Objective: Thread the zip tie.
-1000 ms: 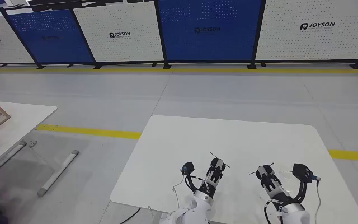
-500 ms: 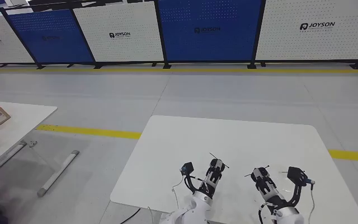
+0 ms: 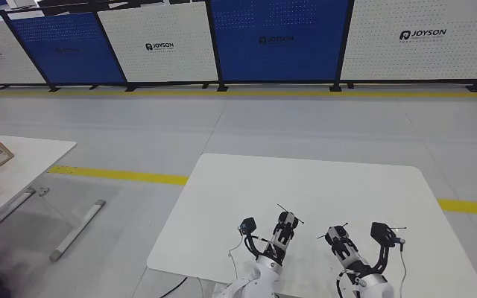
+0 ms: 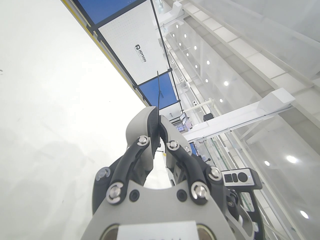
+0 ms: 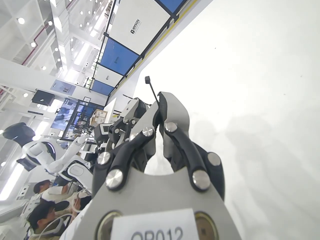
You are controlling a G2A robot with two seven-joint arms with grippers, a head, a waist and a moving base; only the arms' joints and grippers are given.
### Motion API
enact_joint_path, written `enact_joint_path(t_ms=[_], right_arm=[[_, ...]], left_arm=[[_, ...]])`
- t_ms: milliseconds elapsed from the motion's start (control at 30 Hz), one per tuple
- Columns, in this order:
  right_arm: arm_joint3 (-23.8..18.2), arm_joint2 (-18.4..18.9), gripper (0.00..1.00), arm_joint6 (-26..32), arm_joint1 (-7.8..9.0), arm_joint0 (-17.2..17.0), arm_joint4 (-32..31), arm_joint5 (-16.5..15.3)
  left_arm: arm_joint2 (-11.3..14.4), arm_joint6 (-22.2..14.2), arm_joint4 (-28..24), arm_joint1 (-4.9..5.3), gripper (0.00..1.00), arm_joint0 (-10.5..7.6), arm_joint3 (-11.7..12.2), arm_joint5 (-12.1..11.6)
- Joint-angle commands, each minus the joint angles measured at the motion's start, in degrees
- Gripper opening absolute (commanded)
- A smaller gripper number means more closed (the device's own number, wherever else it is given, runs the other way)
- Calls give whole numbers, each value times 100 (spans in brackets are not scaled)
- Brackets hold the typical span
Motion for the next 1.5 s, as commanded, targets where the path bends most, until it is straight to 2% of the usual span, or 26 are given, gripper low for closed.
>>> enact_joint_path(t_ms=[0,300,400,533,633,733,800,867,933,1000,1267,1333,1367,1467], right_arm=[[0,0,0,0,0,0,0,0],[0,0,0,0,0,0,0,0],[49,186,0,142,6,10,217,-217],[146,652,0,364,64,-151,189,-519],[89,1056,0,396,96,-405,380,-797],[17,1378,0,216,104,-727,653,-1244],[33,1428,0,220,105,-959,811,-1771],[121,1370,0,184,98,-1048,799,-2104],[340,1191,0,188,69,-932,918,-2269],[517,1079,0,206,43,-742,1081,-2287],[517,1079,0,206,43,-742,1081,-2287],[505,1015,0,86,23,-707,1100,-2287],[500,907,0,-102,-2,-699,1089,-2316],[598,563,0,-710,-77,-637,836,-2359]], left_arm=[[0,0,0,0,0,0,0,0],[0,0,0,0,0,0,0,0],[0,0,0,0,0,0,0,0],[0,0,0,0,0,0,0,0],[0,0,0,0,0,0,0,0],[0,0,0,0,0,0,0,0],[0,0,0,0,0,0,0,0],[0,0,0,0,0,0,0,0],[0,0,0,0,0,0,0,0],[0,0,0,0,0,0,0,0],[-13,15,3,0,0,-4,-2,1],[-76,168,104,-3,0,-26,2,-20],[-92,384,247,-15,0,-44,37,-39],[46,703,822,-51,0,-107,256,-52]])
